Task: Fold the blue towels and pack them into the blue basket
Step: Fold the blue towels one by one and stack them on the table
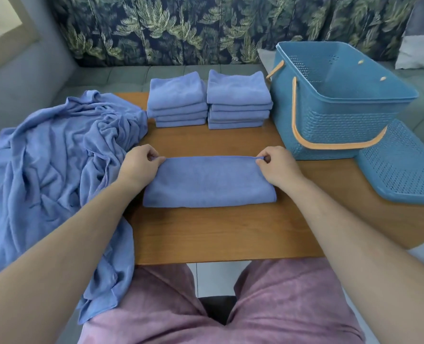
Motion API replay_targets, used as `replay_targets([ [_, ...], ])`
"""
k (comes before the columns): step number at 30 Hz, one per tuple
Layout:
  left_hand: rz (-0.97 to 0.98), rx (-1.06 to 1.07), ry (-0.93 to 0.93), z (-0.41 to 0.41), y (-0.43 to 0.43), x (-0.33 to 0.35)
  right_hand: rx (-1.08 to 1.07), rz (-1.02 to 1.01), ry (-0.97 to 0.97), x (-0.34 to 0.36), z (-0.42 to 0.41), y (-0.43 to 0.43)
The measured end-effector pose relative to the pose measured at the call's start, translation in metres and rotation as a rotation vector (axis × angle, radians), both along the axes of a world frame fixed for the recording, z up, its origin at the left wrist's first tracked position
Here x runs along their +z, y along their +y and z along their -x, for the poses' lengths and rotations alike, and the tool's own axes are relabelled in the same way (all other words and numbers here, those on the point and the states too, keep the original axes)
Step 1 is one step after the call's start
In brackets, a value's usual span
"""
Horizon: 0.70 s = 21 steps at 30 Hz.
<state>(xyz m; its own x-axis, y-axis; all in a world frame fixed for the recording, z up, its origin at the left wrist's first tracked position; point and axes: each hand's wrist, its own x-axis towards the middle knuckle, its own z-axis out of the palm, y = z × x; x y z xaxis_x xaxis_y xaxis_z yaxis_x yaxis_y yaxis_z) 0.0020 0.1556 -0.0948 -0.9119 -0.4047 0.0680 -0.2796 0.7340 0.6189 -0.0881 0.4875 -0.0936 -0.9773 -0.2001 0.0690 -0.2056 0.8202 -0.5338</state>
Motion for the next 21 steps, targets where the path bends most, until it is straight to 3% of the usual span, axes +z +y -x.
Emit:
replay_targets([
  [2, 0.121, 0.018, 0.014, -0.001, 0.001, -0.003, -0.054, -0.032, 0.016, 0.0, -0.002, -0.002],
  [5, 0.43, 0.03, 0.123, -0.005, 0.023, -0.002, -0.104, -0.256, 0.182, 0.007, -0.021, -0.016],
  [7, 0.413, -0.141, 0.217, -0.009, 0.058, -0.003, 0.009, -0.222, 0.317, 0.01, -0.048, -0.043],
  [10, 0.34, -0.418, 0.132, -0.018, 0.108, -0.016, 0.245, -0.197, 0.209, -0.005, -0.08, -0.084],
  [14, 0.339, -0.326, -0.065, -0.026, 0.106, -0.027, 0.217, -0.331, 0.003, -0.021, -0.079, -0.077],
  [21, 0.321, -0.25, -0.219, -0.042, 0.037, -0.024, 0.131, -0.393, -0.059, -0.024, -0.057, -0.025],
])
